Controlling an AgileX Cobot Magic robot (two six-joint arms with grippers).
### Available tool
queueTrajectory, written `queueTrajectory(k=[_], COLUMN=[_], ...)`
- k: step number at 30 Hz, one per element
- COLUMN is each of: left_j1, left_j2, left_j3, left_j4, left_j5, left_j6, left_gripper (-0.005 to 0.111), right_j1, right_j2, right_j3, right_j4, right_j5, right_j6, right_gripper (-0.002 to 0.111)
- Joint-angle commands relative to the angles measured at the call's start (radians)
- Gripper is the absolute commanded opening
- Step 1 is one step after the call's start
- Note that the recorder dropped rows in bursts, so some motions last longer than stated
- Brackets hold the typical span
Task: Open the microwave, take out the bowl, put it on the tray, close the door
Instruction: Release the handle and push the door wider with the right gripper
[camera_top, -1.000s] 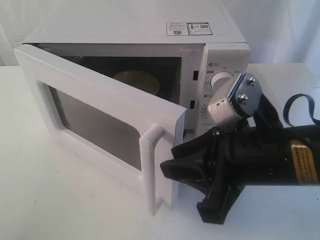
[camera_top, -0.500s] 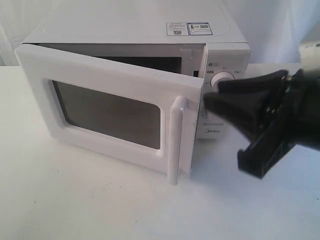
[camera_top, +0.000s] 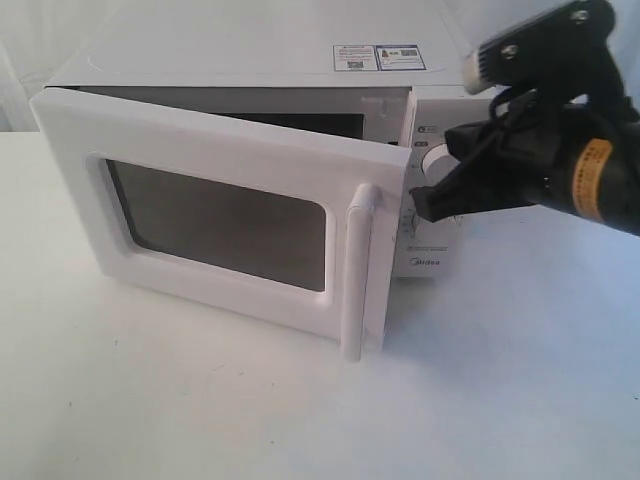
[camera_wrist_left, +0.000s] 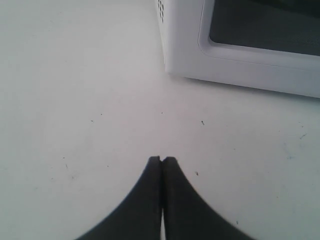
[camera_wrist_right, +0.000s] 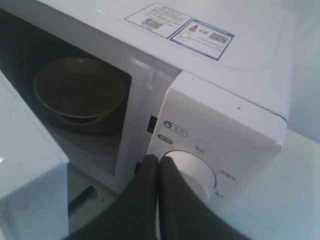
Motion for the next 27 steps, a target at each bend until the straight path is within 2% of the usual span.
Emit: queueTrajectory(k=[1,4,16,27], left_j1=[0.001,0.001,0.001,0.001], left_j2=[-0.005,-0.005,-0.005,-0.005], left_j3=[0.004,0.004,0.004,0.004], left_j4=[-0.009,-0.009,-0.009,-0.009], left_j5=[0.000,0.000,0.000,0.000], left_j6=[-0.002,-0.002,-0.002,-0.002], left_gripper=[0.000,0.000,0.000,0.000], right_j1=[-0.001,-0.001,-0.001,0.013], right_j2=[0.098,0.114,0.112,0.112], right_j3=[-0.057,-0.061,-0.059,-0.023], right_j4=[0.000,0.000,0.000,0.045], right_j5=[-0.013,-0.103,-0.655,-0.888], right_j6=[-0.021,-0.045,-0.081,-0.063], right_gripper=[0.000,0.000,0.000,0.000])
